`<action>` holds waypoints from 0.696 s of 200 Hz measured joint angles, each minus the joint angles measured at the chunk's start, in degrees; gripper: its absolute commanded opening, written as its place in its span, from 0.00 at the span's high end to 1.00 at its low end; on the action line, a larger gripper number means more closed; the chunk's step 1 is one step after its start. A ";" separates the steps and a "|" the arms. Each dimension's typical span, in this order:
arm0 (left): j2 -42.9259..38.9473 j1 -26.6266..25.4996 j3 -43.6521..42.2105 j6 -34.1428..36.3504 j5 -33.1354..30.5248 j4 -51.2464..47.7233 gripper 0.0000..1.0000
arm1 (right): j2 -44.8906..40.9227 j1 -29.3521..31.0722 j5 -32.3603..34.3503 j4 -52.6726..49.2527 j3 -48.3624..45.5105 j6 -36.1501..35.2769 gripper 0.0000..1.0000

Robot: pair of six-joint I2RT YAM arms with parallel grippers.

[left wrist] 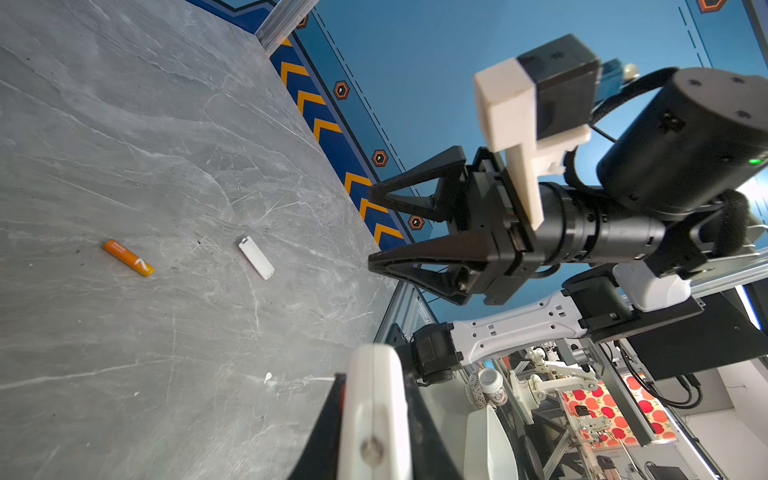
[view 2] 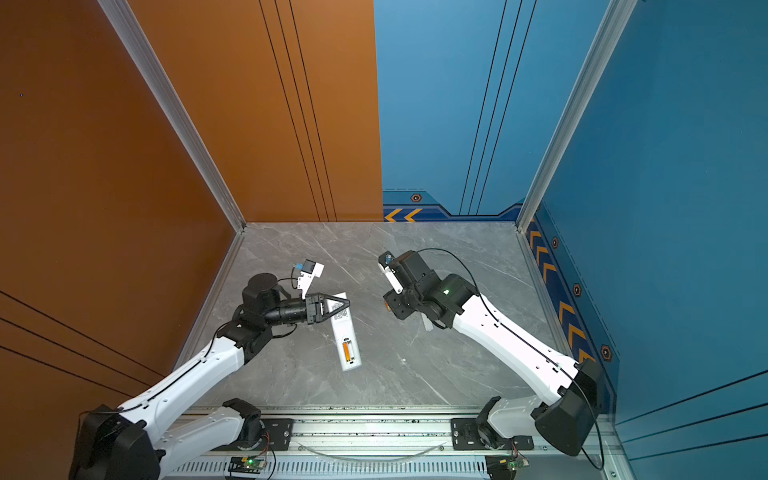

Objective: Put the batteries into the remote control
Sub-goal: 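Raise the right gripper away from the remote toward the second battery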

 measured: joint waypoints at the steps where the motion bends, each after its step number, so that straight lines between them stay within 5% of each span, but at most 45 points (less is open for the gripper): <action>1: -0.02 0.07 -0.04 -0.02 -0.02 0.02 1.00 | 0.17 -0.13 -0.26 0.04 0.00 0.15 0.37; 70: -0.81 3.17 -1.07 -1.31 0.00 0.94 1.00 | 9.44 -5.11 -5.42 5.22 -0.85 3.78 0.23; 139: -2.38 5.81 -1.42 -2.14 0.00 2.12 1.00 | 23.26 -7.17 -7.96 6.88 2.93 4.39 0.27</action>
